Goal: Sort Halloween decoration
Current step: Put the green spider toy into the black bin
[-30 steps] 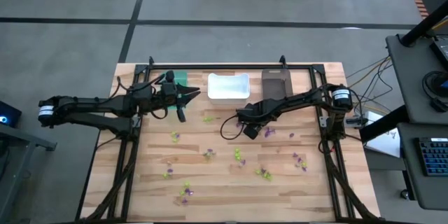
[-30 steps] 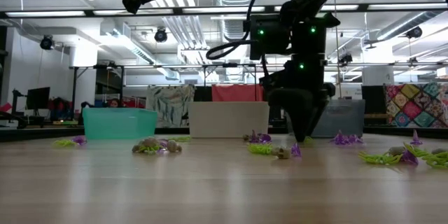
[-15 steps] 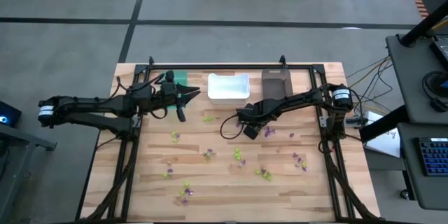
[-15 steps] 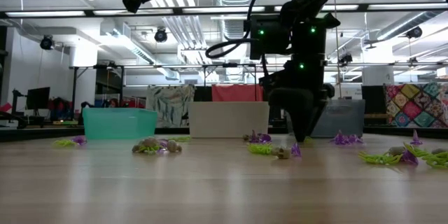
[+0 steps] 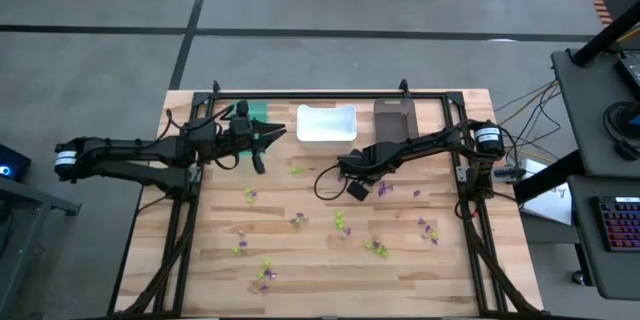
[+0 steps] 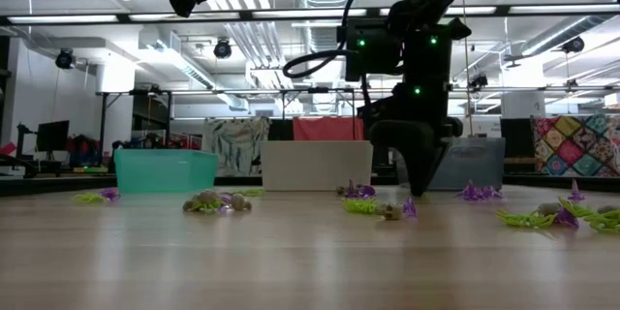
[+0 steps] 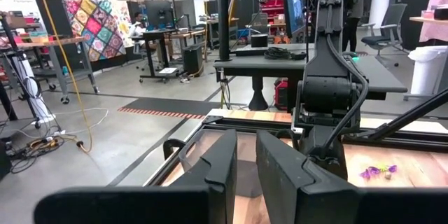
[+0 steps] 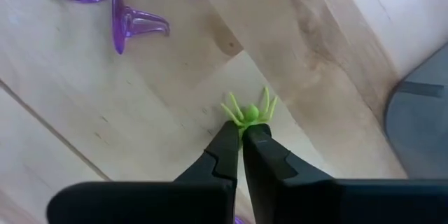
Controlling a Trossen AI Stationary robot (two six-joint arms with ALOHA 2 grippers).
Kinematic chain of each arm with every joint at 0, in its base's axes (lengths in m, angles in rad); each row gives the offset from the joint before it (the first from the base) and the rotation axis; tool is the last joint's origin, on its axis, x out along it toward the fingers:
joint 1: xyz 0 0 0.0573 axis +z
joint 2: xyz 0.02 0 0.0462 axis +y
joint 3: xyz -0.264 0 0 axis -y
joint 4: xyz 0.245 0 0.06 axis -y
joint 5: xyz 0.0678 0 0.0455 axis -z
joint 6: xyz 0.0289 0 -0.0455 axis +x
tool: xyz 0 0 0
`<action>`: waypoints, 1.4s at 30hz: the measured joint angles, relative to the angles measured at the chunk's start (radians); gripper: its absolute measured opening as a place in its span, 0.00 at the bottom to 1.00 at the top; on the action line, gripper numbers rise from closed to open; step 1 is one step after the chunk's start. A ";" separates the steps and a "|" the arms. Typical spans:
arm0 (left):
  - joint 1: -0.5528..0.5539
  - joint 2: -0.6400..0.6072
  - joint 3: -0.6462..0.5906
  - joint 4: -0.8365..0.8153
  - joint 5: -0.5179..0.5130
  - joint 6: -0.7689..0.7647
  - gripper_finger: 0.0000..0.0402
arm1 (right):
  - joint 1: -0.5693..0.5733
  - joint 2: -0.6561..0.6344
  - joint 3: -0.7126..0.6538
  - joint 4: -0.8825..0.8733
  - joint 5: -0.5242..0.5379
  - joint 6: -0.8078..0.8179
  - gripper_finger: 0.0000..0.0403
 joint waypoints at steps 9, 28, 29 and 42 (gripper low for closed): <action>0.000 0.001 0.000 0.000 0.000 -0.033 0.09 | 0.002 -0.097 0.001 -0.009 -0.019 0.013 0.03; -0.007 0.117 0.000 0.160 0.123 -0.197 0.09 | -0.182 -0.415 0.003 -0.010 -0.012 -0.120 0.03; -0.009 0.127 0.000 0.172 0.123 -0.204 0.09 | -0.211 -0.420 0.003 -0.014 -0.012 -0.126 0.03; -0.017 0.162 0.000 0.207 0.127 -0.243 0.09 | -0.535 -0.284 0.002 -0.069 -0.011 -0.270 0.03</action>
